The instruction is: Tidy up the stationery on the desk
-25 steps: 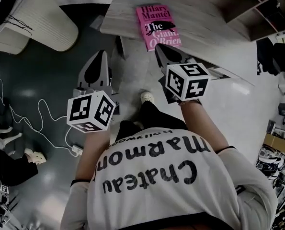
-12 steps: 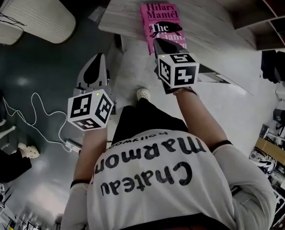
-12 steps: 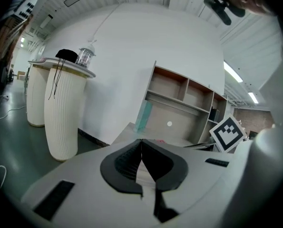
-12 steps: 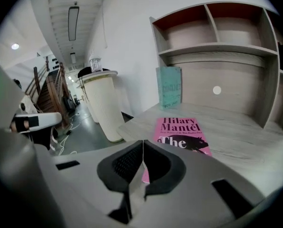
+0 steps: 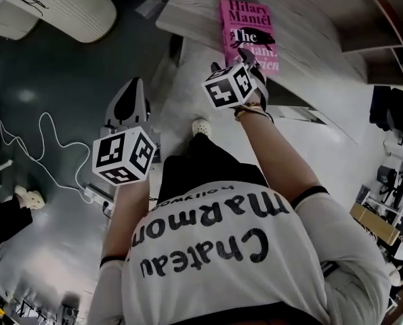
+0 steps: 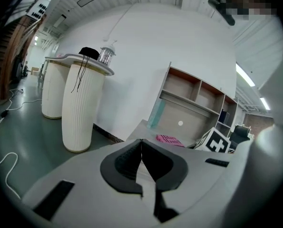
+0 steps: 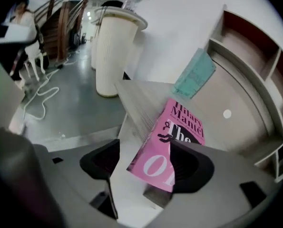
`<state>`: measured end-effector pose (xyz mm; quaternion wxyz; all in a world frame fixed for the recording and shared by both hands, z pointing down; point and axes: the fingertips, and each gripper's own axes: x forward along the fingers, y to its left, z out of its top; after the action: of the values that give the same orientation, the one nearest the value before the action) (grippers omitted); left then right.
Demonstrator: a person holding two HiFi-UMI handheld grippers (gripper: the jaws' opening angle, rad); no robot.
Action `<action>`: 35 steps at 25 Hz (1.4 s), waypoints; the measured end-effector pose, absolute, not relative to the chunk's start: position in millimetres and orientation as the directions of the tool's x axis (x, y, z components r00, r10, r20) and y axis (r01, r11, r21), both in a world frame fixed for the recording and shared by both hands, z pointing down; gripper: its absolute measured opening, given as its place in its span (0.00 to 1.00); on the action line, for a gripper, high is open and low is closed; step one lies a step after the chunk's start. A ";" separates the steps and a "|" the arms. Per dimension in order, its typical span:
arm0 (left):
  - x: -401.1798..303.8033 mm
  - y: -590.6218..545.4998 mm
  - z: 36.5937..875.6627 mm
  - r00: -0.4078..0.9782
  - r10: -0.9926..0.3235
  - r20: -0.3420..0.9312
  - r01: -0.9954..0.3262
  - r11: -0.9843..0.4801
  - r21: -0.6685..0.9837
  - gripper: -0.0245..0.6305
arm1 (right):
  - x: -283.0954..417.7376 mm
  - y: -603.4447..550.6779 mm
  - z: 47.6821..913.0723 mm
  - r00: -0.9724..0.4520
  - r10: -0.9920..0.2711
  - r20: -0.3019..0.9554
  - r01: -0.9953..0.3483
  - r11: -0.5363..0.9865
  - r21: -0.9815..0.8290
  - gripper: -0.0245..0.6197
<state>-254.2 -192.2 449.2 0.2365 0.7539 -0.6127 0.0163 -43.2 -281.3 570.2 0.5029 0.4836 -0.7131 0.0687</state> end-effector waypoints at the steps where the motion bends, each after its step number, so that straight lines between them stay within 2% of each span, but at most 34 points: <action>1: -257.6 -190.4 449.1 0.243 -0.918 0.315 -0.933 -0.133 0.335 0.06 | -42.0 -282.6 575.1 0.015 -0.631 0.776 -0.728 0.525 0.441 0.54; 5: -267.2 -181.7 450.9 0.233 -0.917 0.323 -0.937 -0.123 0.328 0.06 | -31.0 -284.2 587.1 0.130 -0.665 0.736 -0.635 0.515 0.576 0.56; 13: -275.2 -174.6 458.1 0.239 -0.910 0.339 -0.934 -0.120 0.336 0.06 | -24.5 -287.9 600.2 0.188 -0.693 0.695 -0.526 0.527 0.668 0.56; 24: -261.6 -178.7 451.2 0.277 -0.903 0.328 -0.930 -0.166 0.328 0.06 | -11.8 -281.9 601.9 0.197 -0.725 0.660 -0.508 0.500 0.701 0.47; 35: -239.0 -179.2 433.7 0.310 -0.903 0.297 -0.921 -0.208 0.329 0.06 | 19.1 -279.7 542.4 0.199 -0.796 0.571 -0.567 0.382 0.730 0.33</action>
<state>-239.0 -179.2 433.7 0.2265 0.7770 -0.5870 0.0198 19.1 -279.7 542.4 0.5491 0.5461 -0.6240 -0.1047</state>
